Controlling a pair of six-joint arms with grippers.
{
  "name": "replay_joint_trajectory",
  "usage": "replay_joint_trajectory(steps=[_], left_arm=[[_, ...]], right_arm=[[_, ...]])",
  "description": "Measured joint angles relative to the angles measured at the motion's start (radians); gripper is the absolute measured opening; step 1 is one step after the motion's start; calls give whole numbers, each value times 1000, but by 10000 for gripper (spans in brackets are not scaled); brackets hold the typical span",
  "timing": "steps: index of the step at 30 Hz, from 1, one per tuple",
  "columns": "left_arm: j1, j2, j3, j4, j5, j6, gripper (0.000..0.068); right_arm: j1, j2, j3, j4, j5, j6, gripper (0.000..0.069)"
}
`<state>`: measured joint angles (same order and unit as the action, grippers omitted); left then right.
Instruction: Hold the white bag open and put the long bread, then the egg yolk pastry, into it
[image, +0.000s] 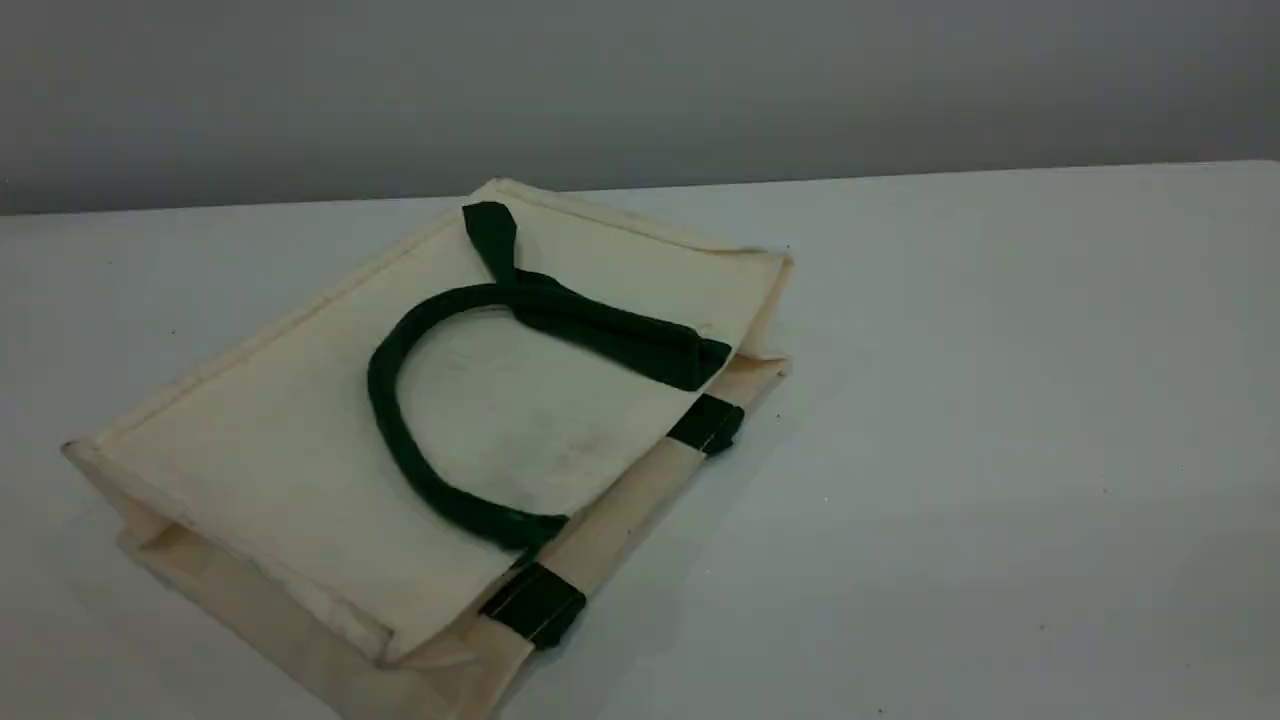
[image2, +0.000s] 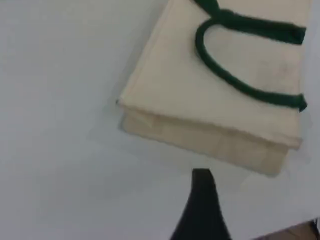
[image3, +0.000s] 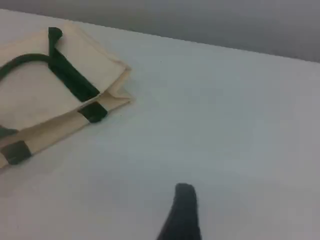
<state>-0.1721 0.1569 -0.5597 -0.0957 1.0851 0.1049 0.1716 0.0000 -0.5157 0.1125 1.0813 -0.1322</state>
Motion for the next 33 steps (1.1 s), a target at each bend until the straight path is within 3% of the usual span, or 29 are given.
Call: replay_joint_trajectory(steps=[7, 14, 33], left_arm=[[0, 0, 54, 35, -3, -18, 506], [0, 0, 55, 86, -8, -94, 506], [0, 0, 55, 89, -6, -95, 506]], right_arm=[[0, 0, 0, 4, 0, 1, 557], [0, 0, 0, -8, 0, 1, 555], [0, 0, 3, -7, -8, 0, 555]])
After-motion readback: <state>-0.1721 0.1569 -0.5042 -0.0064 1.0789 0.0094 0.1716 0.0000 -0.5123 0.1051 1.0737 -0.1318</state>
